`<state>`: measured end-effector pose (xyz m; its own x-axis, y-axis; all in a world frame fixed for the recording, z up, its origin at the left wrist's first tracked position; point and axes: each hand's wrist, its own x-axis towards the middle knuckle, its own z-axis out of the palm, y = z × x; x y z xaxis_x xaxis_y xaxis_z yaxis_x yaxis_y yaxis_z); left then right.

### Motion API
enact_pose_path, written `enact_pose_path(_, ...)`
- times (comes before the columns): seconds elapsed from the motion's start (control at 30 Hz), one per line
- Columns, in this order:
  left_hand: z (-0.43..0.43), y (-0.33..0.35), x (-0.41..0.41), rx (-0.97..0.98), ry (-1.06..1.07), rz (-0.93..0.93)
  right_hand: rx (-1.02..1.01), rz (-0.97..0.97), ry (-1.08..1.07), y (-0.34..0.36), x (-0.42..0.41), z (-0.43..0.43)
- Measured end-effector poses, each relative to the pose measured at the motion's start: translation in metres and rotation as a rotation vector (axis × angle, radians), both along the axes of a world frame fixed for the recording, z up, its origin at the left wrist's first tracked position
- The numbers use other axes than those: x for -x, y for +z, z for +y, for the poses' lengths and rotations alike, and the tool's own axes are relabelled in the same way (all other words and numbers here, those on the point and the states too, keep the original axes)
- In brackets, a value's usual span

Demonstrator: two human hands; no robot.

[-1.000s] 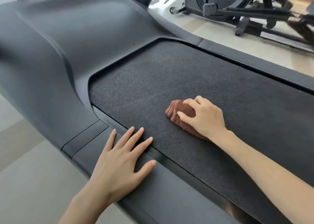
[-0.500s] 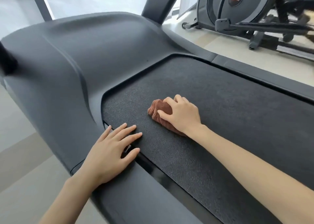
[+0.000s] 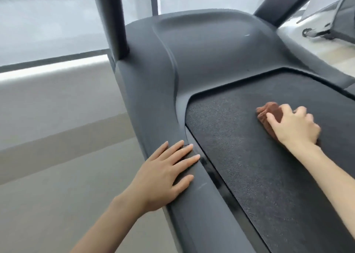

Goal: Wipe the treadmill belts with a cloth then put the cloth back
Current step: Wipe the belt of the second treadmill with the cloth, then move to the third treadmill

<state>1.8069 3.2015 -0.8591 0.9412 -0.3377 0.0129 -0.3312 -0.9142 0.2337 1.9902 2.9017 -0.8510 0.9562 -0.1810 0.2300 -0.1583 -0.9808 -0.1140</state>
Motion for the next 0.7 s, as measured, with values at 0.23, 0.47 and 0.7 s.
enact_pose_path(0.23,0.031,0.000,0.043,-0.017,0.138,-0.005,0.013,-0.040,0.437,0.002,0.081,0.069)
enact_pose_path(0.47,0.079,-0.009,0.084,-0.044,0.316,0.002,-0.220,0.018,0.660,0.009,0.123,0.122)
enact_pose_path(0.7,0.168,-0.002,0.155,-0.026,0.529,0.021,-0.177,0.057,0.866,0.023,0.164,0.228)
